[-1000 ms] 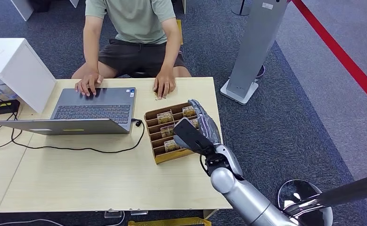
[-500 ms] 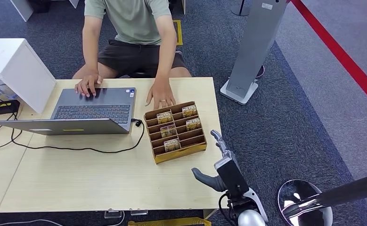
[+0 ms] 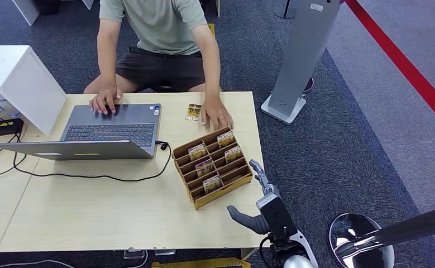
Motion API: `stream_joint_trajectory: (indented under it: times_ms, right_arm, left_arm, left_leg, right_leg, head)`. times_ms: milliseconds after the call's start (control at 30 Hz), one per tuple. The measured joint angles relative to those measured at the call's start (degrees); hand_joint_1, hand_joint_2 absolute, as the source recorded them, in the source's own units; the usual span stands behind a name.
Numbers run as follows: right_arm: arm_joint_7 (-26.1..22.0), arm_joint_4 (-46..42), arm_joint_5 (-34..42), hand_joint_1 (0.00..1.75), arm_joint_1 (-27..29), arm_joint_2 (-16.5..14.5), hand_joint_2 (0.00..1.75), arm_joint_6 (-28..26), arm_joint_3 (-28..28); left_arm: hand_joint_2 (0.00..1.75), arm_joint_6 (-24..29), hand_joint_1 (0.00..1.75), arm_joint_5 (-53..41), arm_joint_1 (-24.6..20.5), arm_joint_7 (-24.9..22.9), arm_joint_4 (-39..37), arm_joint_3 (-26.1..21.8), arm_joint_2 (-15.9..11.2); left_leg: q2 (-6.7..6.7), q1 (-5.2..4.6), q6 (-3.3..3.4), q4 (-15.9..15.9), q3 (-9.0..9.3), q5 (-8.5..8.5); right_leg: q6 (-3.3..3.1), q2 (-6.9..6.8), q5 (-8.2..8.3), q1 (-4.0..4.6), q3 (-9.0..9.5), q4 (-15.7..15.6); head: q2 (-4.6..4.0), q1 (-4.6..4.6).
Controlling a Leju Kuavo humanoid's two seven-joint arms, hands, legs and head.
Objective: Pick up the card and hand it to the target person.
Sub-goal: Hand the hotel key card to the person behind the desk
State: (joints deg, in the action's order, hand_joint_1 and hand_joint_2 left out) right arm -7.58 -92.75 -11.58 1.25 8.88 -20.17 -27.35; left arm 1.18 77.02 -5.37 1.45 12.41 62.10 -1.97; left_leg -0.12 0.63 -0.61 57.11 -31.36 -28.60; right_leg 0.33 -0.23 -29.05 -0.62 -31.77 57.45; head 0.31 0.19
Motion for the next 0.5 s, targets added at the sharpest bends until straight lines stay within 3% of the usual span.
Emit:
stream_joint_trajectory:
  times_ms: [500]
  right_arm:
    - [-0.9, 2.3, 0.7, 0.00, -1.1, -0.5, 1.75, 0.2, -1.3]
  left_arm:
    - [0.00, -0.5, 0.00, -0.2, 0.0, -1.3, 0.0, -0.1, 0.0]
  left_leg:
    - [0.00, 0.00, 0.00, 0.0, -0.01, 0.00]
  right_leg:
    - [0.00, -0.01, 0.00, 0.00, 0.01, 0.0]
  head:
    - [0.00, 0.01]
